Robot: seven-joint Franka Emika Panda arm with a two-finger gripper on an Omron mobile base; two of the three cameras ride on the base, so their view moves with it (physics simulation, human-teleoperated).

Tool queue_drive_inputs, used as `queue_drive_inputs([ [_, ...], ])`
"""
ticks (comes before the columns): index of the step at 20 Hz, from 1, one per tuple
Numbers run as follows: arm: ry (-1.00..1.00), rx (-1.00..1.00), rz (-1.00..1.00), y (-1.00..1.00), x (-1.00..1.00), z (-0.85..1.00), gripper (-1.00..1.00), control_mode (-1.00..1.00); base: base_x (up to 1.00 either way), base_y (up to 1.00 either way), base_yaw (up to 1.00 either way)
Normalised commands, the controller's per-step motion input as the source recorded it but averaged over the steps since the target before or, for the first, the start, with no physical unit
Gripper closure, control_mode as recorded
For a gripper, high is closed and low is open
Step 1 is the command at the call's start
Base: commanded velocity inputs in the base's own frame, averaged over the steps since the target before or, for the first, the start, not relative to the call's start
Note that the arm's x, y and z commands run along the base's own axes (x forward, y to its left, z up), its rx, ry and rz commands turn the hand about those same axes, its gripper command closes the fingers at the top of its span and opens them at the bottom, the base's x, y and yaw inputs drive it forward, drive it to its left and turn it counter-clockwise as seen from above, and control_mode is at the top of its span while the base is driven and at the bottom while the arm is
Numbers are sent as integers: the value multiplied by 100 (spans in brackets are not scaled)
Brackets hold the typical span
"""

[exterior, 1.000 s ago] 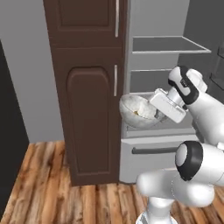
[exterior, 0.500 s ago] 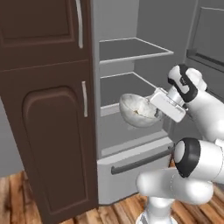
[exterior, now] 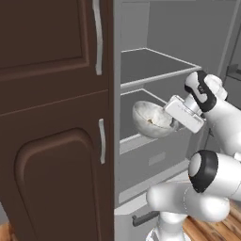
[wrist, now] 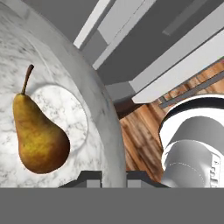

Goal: Move the cup from next to the sink to the open cabinet. Then, move the bowl with the pear to the fridge to clear the area for faucet cleaning.

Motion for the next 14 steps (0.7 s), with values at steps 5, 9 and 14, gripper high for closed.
queue_drive_inputs([
  [5, 2, -1, -6, -5, 6, 0, 100, -100, 63, 0, -15],
  [9, 5, -7, -29, -27, 29, -4, 100, -100, 0, 0, 0],
  [14, 5, -8, -30, -18, 49, -7, 100, -100, 0, 0, 0],
])
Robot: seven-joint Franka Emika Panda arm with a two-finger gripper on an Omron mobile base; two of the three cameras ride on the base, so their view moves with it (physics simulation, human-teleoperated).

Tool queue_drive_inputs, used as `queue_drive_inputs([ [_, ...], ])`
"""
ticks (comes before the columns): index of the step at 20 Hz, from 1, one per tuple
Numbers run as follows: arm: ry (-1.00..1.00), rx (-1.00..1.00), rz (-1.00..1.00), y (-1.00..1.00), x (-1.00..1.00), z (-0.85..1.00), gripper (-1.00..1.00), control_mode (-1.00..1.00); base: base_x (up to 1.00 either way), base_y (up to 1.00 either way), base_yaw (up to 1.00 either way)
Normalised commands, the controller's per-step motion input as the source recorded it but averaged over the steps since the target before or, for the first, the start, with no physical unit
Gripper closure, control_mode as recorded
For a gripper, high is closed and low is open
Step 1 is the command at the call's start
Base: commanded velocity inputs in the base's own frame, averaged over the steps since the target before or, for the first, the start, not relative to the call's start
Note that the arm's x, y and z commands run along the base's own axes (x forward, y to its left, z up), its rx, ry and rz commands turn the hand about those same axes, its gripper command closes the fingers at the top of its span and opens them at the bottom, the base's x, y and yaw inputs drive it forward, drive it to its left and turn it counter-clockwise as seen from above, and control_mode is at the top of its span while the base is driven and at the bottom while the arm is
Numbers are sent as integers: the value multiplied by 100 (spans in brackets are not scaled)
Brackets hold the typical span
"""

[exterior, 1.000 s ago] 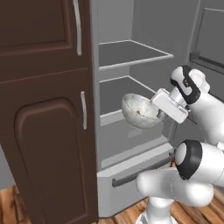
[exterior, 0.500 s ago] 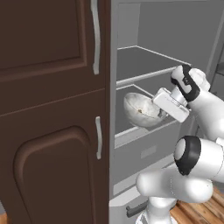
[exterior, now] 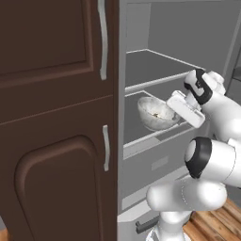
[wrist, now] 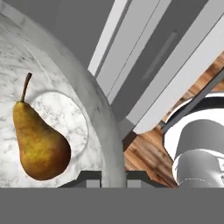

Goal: Move the cup from next to the sink to the open cabinet. Then, move the bowl with the pear to the fridge to clear the area for faucet cleaning.

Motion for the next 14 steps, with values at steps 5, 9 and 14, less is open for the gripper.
queue_drive_inputs([
  [5, 0, -11, -46, -20, 24, -20, 100, -100, 0, 0, 0],
  [9, 0, -15, -47, -14, -5, -74, 100, -100, 0, 0, 0],
  [14, 1, -9, -23, -2, -1, -37, 100, -100, 0, 0, 0],
])
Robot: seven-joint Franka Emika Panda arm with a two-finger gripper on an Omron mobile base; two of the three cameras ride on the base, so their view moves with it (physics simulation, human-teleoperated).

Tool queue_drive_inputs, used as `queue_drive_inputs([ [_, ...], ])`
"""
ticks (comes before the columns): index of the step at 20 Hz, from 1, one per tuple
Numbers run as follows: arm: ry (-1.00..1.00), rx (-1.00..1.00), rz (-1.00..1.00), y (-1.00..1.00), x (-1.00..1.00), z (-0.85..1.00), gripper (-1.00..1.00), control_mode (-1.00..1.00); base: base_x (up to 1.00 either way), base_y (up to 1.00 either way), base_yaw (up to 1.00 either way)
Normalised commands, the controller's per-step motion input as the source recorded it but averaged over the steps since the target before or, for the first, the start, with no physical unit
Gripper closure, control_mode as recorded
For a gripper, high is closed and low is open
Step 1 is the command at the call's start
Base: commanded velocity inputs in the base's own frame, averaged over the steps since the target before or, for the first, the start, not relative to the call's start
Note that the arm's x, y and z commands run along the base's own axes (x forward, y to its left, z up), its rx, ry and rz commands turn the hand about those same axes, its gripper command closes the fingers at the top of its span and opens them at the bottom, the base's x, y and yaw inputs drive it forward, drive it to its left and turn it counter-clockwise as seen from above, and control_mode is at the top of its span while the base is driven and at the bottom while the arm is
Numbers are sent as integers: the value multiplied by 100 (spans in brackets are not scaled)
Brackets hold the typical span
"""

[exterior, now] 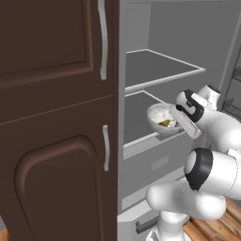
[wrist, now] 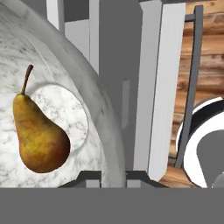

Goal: Move the cup from next to the sink to the open cabinet. Then, move the bowl with the pear to the fridge to clear the area for faucet cleaning.

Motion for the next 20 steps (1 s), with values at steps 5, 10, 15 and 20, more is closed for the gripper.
queue_drive_inputs([
  [5, -3, 0, 0, -3, 5, 0, 100, -100, 0, 0, 0],
  [10, -10, 0, 0, -2, 9, 8, 100, -100, 0, 0, 0],
  [15, 0, 0, 0, 0, 42, 0, 100, -100, 0, 0, 0],
  [20, 6, 0, -3, 3, 68, 0, 100, -100, 0, 0, 0],
])
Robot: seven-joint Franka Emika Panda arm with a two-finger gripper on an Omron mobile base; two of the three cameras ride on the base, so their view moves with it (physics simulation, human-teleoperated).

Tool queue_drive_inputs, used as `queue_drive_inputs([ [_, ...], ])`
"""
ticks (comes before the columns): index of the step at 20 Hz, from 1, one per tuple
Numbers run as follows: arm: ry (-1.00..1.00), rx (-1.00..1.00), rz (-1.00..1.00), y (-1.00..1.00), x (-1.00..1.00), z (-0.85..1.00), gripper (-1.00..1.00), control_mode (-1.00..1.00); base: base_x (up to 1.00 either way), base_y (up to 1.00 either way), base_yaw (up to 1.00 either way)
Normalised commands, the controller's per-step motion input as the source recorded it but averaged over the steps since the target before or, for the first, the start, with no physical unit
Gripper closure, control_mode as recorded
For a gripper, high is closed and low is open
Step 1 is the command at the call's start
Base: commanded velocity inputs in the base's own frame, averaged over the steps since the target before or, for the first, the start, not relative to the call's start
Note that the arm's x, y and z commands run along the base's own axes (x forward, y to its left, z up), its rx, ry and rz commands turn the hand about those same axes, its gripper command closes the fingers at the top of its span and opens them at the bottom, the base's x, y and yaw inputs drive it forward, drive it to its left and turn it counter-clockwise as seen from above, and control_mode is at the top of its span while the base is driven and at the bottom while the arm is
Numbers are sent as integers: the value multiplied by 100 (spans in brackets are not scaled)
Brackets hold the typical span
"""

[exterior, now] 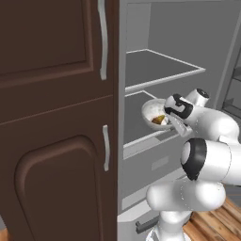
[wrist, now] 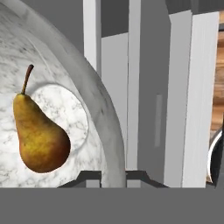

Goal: Move the cup from next to the sink to the open cabinet. Then, move the bowl with the pear to the fridge to clear the area for faucet cleaning.

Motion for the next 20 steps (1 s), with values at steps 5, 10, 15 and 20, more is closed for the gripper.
queue_drive_inputs([
  [5, 8, 0, -2, 0, 58, 0, 100, -100, 0, 0, 0],
  [10, 10, 0, 0, 0, 44, -3, 100, -100, 0, 0, 0],
  [15, 12, 0, 0, 0, 18, -47, 100, -100, 0, 0, 0],
  [20, 4, 0, 0, 0, 32, -27, 100, -100, 0, 0, 0],
])
